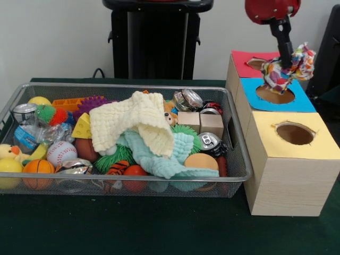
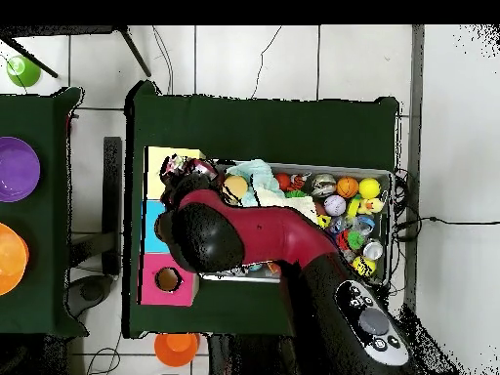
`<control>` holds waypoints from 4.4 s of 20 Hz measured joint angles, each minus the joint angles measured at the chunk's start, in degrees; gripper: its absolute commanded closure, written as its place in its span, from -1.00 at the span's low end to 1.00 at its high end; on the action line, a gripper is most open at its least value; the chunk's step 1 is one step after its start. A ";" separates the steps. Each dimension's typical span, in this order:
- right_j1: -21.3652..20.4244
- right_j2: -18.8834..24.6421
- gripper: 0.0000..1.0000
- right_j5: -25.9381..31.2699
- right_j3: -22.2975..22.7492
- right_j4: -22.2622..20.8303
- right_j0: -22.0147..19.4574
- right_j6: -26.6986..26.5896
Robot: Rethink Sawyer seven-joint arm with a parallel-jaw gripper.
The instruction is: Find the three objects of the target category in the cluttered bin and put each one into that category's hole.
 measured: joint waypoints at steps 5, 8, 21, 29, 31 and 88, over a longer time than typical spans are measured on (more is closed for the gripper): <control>0.90 -1.03 1.00 -1.54 0.00 0.00 -0.24 0.00; 1.67 -1.03 1.00 -2.29 0.01 0.00 -0.60 0.00; 4.33 -0.45 1.00 -2.82 0.17 0.01 -3.75 0.00; 6.00 -0.31 1.00 -4.35 0.23 0.02 -4.33 0.00; 5.98 -0.31 1.00 -4.35 0.24 0.02 -4.33 0.00; 16.56 2.78 1.00 -12.10 0.20 0.07 -1.95 0.00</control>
